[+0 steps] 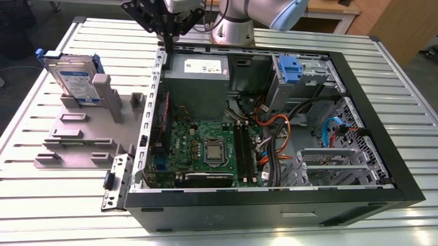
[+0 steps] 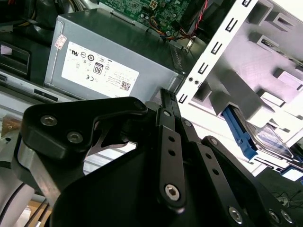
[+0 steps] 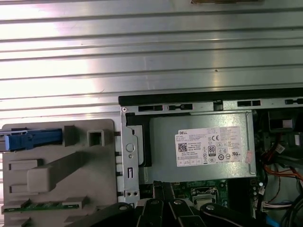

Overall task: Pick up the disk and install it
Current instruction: 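Reach for the disk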

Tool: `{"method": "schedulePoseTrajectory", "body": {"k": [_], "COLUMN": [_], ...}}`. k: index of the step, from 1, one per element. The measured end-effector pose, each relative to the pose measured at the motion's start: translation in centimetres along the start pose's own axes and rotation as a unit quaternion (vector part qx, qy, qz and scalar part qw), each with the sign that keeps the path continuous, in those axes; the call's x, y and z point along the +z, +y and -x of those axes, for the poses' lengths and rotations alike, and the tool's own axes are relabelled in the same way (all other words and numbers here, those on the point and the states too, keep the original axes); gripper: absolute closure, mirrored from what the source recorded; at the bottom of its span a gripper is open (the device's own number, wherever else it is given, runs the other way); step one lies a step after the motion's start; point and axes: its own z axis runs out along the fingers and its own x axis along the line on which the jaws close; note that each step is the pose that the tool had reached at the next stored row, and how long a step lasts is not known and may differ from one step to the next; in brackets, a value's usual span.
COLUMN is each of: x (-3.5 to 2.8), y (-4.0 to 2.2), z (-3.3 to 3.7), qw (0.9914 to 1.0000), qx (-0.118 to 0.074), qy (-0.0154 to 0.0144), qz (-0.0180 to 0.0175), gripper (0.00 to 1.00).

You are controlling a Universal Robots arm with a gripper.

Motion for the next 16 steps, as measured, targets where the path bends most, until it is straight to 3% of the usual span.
{"method": "schedulePoseTrajectory", "body": {"k": [16], "x": [0.09], "y": [-0.05], "z": [-0.52], "qw": [1.00000], "qx": [0.000], "qy": [0.0000], "qz": [0.0000], "gripper": [0.89]}}
